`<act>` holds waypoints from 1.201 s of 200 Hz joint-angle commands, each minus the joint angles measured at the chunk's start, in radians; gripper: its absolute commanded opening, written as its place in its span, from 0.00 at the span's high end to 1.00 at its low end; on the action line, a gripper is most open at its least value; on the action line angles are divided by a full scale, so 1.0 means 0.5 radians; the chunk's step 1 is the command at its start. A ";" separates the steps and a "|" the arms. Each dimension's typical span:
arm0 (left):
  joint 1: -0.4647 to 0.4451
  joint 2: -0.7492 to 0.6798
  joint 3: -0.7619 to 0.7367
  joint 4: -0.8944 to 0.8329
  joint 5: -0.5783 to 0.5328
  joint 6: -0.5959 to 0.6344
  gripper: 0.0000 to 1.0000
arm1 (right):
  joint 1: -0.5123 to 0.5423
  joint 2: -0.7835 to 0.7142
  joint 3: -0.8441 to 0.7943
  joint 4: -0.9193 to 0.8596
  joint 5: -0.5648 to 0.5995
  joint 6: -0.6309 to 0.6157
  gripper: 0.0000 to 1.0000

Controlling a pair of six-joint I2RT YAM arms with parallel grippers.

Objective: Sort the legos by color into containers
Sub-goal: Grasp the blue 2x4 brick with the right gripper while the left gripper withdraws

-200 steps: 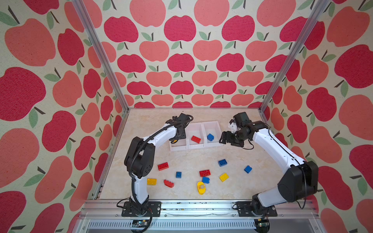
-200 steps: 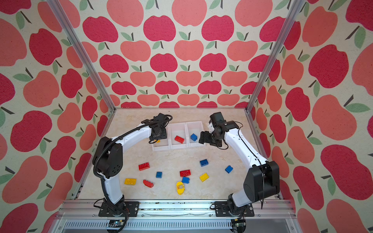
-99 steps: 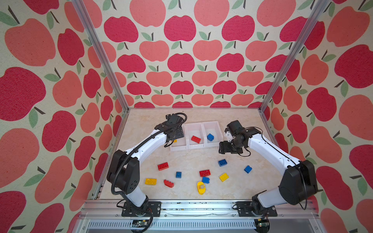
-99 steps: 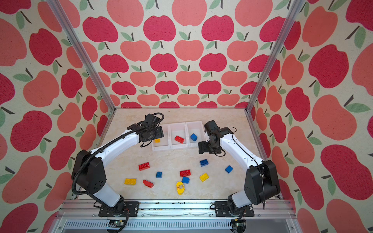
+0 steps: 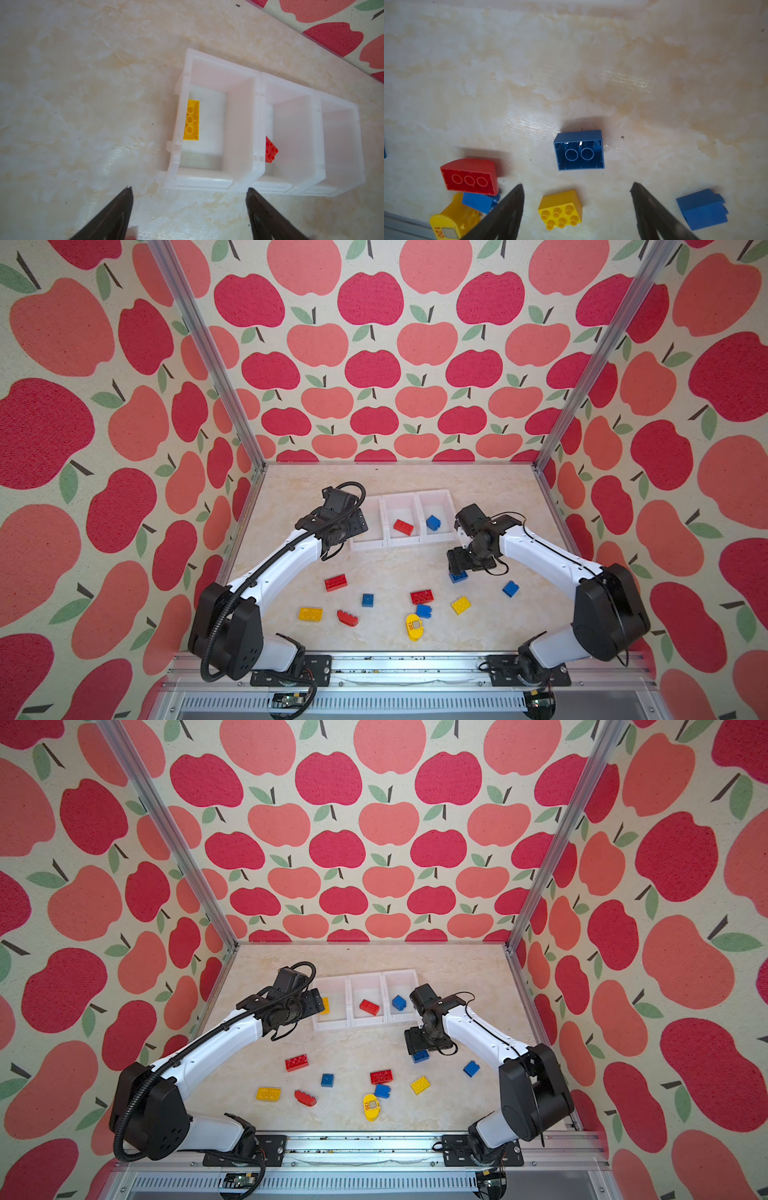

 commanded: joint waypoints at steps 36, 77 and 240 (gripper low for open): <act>0.016 -0.074 -0.073 0.018 0.024 -0.055 0.11 | 0.028 0.142 -0.062 0.125 0.047 -0.037 0.17; 0.019 -0.077 -0.086 0.027 0.028 -0.071 0.11 | 0.049 0.236 -0.032 0.153 0.072 -0.063 0.20; 0.078 -0.090 -0.143 0.048 0.068 -0.087 0.11 | 0.096 0.392 0.030 0.144 0.154 -0.077 0.51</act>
